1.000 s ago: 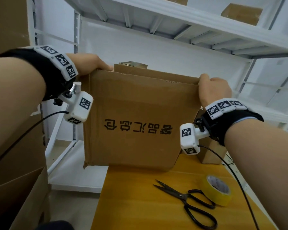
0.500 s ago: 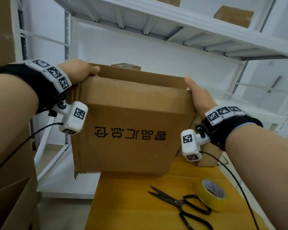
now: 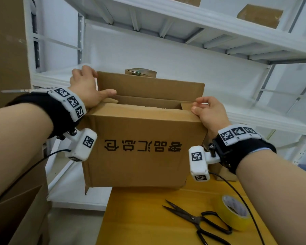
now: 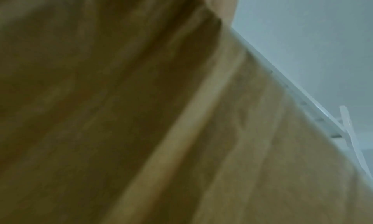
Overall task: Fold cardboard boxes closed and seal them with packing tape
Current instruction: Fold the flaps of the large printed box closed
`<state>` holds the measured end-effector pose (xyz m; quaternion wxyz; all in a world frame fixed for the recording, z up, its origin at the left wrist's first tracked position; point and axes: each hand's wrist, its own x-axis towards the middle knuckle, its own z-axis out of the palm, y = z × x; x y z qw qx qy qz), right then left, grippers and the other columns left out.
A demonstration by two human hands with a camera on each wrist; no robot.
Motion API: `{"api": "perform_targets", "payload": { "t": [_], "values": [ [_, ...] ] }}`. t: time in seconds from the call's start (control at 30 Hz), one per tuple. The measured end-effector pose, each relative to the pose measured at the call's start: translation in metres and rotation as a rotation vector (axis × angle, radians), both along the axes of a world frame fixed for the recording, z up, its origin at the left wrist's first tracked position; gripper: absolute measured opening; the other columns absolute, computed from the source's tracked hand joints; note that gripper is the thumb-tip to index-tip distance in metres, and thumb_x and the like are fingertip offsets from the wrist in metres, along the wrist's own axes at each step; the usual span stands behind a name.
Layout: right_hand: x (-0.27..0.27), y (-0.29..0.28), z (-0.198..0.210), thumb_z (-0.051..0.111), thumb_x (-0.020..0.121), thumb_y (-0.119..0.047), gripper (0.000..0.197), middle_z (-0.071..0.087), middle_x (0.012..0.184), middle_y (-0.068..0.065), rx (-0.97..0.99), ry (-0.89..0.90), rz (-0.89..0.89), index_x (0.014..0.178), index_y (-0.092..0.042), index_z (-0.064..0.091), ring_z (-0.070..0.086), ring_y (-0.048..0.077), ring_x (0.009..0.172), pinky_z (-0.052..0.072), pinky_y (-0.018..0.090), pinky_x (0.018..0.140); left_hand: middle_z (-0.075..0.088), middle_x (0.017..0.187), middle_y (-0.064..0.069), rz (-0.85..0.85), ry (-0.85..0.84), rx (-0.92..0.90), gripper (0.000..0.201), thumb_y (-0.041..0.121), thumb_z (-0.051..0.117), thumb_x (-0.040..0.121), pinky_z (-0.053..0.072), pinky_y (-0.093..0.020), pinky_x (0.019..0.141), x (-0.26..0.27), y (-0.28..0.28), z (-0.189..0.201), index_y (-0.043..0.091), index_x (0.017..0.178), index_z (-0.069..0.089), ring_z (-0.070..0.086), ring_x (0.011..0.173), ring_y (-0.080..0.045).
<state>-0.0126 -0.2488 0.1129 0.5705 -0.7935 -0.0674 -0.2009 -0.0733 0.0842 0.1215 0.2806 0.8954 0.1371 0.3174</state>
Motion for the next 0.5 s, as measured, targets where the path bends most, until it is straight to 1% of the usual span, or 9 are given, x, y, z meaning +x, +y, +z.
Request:
{"api": "perform_targets", "payload": {
  "t": [0.07, 0.13, 0.2, 0.23, 0.27, 0.3, 0.37, 0.43, 0.5],
  "values": [
    [0.002, -0.001, 0.002, 0.071, 0.09, -0.01, 0.017, 0.071, 0.102, -0.001, -0.048, 0.009, -0.014, 0.096, -0.025, 0.066, 0.069, 0.021, 0.1, 0.057, 0.04, 0.093, 0.033, 0.146, -0.012, -0.128, -0.048, -0.016, 0.085, 0.049, 0.076, 0.078, 0.036, -0.046, 0.108, -0.001, -0.001, 0.001, 0.029, 0.142, 0.024, 0.042, 0.131, -0.032],
    [0.004, -0.002, 0.002, 0.071, 0.089, -0.011, 0.016, 0.072, 0.101, 0.0, -0.072, 0.009, -0.039, 0.094, -0.025, 0.068, 0.069, 0.021, 0.098, 0.057, 0.041, 0.093, 0.044, 0.138, -0.007, -0.258, -0.088, 0.017, 0.083, 0.047, 0.074, 0.081, 0.04, -0.042, 0.103, -0.006, -0.004, 0.004, 0.039, 0.144, 0.02, 0.049, 0.123, -0.028],
    [0.006, -0.001, 0.001, 0.073, 0.087, -0.011, 0.017, 0.072, 0.101, -0.001, -0.071, -0.005, -0.074, 0.094, -0.026, 0.068, 0.069, 0.021, 0.097, 0.057, 0.044, 0.093, 0.055, 0.114, 0.0, -0.293, -0.06, 0.17, 0.065, 0.061, 0.064, 0.08, 0.046, -0.039, 0.092, -0.011, -0.006, 0.008, 0.04, 0.136, 0.042, 0.056, 0.104, -0.022],
    [0.006, 0.0, 0.001, 0.074, 0.087, -0.012, 0.018, 0.072, 0.101, -0.001, -0.065, -0.011, -0.096, 0.094, -0.026, 0.066, 0.069, 0.021, 0.097, 0.057, 0.045, 0.092, 0.056, 0.105, 0.002, -0.279, -0.014, 0.277, 0.058, 0.069, 0.057, 0.077, 0.047, -0.038, 0.087, -0.013, -0.006, 0.01, 0.036, 0.125, 0.056, 0.057, 0.098, -0.02],
    [0.007, 0.001, 0.001, 0.075, 0.086, -0.013, 0.019, 0.071, 0.102, 0.0, -0.06, -0.019, -0.121, 0.094, -0.026, 0.063, 0.068, 0.021, 0.097, 0.057, 0.045, 0.092, 0.056, 0.101, 0.002, -0.266, 0.037, 0.373, 0.055, 0.073, 0.052, 0.077, 0.047, -0.038, 0.084, -0.015, -0.008, 0.011, 0.032, 0.111, 0.065, 0.056, 0.094, -0.018],
    [0.008, 0.003, 0.001, 0.075, 0.085, -0.014, 0.022, 0.07, 0.102, -0.001, -0.063, -0.026, -0.15, 0.096, -0.026, 0.06, 0.068, 0.021, 0.097, 0.056, 0.045, 0.092, 0.055, 0.1, 0.001, -0.259, 0.083, 0.446, 0.054, 0.074, 0.048, 0.08, 0.047, -0.037, 0.081, -0.017, -0.01, 0.011, 0.028, 0.103, 0.066, 0.055, 0.09, -0.017],
    [0.01, 0.005, 0.0, 0.076, 0.085, -0.015, 0.031, 0.067, 0.101, -0.002, -0.084, -0.043, -0.204, 0.106, -0.023, 0.054, 0.066, 0.02, 0.097, 0.055, 0.045, 0.094, 0.054, 0.102, 0.001, -0.258, 0.16, 0.546, 0.056, 0.074, 0.041, 0.084, 0.046, -0.035, 0.078, -0.019, -0.02, 0.011, 0.023, 0.101, 0.057, 0.055, 0.086, -0.016],
    [0.01, 0.004, 0.0, 0.074, 0.086, -0.016, 0.04, 0.066, 0.103, 0.0, -0.122, -0.052, -0.22, 0.114, -0.024, 0.047, 0.065, 0.022, 0.097, 0.054, 0.045, 0.094, 0.053, 0.105, 0.002, -0.276, 0.237, 0.577, 0.065, 0.078, 0.032, 0.084, 0.045, -0.036, 0.076, -0.017, -0.032, 0.007, 0.021, 0.109, 0.047, 0.055, 0.085, -0.015],
    [0.008, 0.002, 0.002, 0.073, 0.087, -0.02, 0.046, 0.058, 0.12, 0.007, -0.16, -0.022, -0.235, 0.122, -0.03, 0.043, 0.061, 0.026, 0.098, 0.053, 0.043, 0.094, 0.054, 0.111, 0.0, -0.303, 0.277, 0.554, 0.078, 0.083, 0.024, 0.08, 0.047, -0.037, 0.078, -0.015, -0.042, 0.003, 0.019, 0.12, 0.041, 0.056, 0.088, -0.016]
  ]
}}
